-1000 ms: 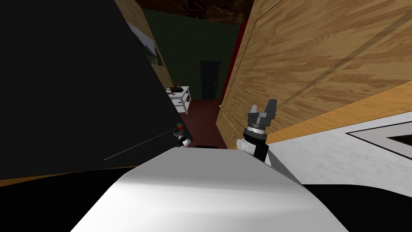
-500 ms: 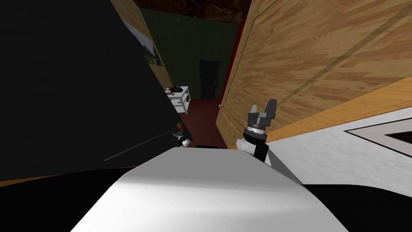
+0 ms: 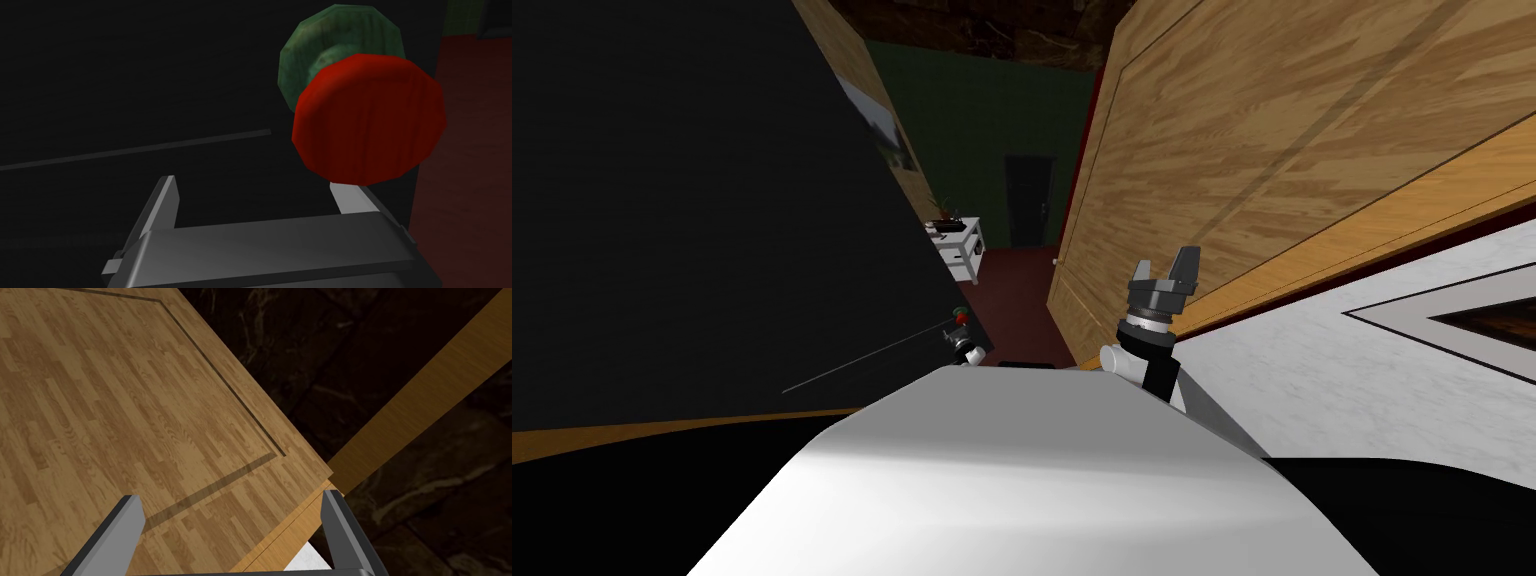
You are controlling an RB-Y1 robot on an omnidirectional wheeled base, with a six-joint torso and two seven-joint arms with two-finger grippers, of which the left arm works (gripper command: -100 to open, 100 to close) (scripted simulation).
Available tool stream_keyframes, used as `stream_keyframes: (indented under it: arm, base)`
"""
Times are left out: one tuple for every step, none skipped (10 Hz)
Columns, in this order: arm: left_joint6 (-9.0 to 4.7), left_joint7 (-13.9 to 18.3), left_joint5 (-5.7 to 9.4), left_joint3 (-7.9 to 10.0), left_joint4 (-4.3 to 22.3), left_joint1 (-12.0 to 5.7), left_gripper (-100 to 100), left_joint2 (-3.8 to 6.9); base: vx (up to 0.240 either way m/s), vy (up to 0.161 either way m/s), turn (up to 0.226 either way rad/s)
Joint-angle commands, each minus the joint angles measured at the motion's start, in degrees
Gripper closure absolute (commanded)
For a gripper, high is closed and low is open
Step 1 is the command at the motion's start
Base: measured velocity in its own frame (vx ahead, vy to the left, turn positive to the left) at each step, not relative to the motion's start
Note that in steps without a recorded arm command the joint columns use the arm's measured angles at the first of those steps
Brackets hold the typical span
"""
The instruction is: Push the door open
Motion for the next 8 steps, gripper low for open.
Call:
stream_keyframes:
  arm:
    - [0.72, -0.56, -0.19, -0.26, -2.86, 0.21, -100, -0.41]
    - [0.72, -0.56, -0.19, -0.26, -4.29, 0.21, -100, -0.41]
    - [0.65, 1.27, -0.26, -1.26, -4.73, -0.25, -100, -0.97]
    - [0.65, 1.27, -0.26, -1.26, -2.45, -0.25, -100, -0.97]
    - [0.65, 1.27, -0.26, -1.26, -4.73, -0.25, -100, -0.97]
    - [0.65, 1.27, -0.26, -1.26, -5.38, 0.32, -100, -0.97]
    - [0.83, 1.27, -0.26, -1.26, -5.91, 0.4, -100, -0.97]
    - [0.71, 1.27, -0.26, -1.26, -5.43, 0.25, -100, -0.97]
  base:
    - [0.013, -0.005, -0.004]
    - [0.008, -0.002, 0.014]
    - [-0.11, 0.019, -0.09]
    - [-0.153, 0.0, -0.109]
    - [-0.102, -0.02, 0.003]
    - [-0.041, -0.024, 0.02]
    - [0.005, -0.025, 0.002]
    - [0.02, -0.008, 0.023]
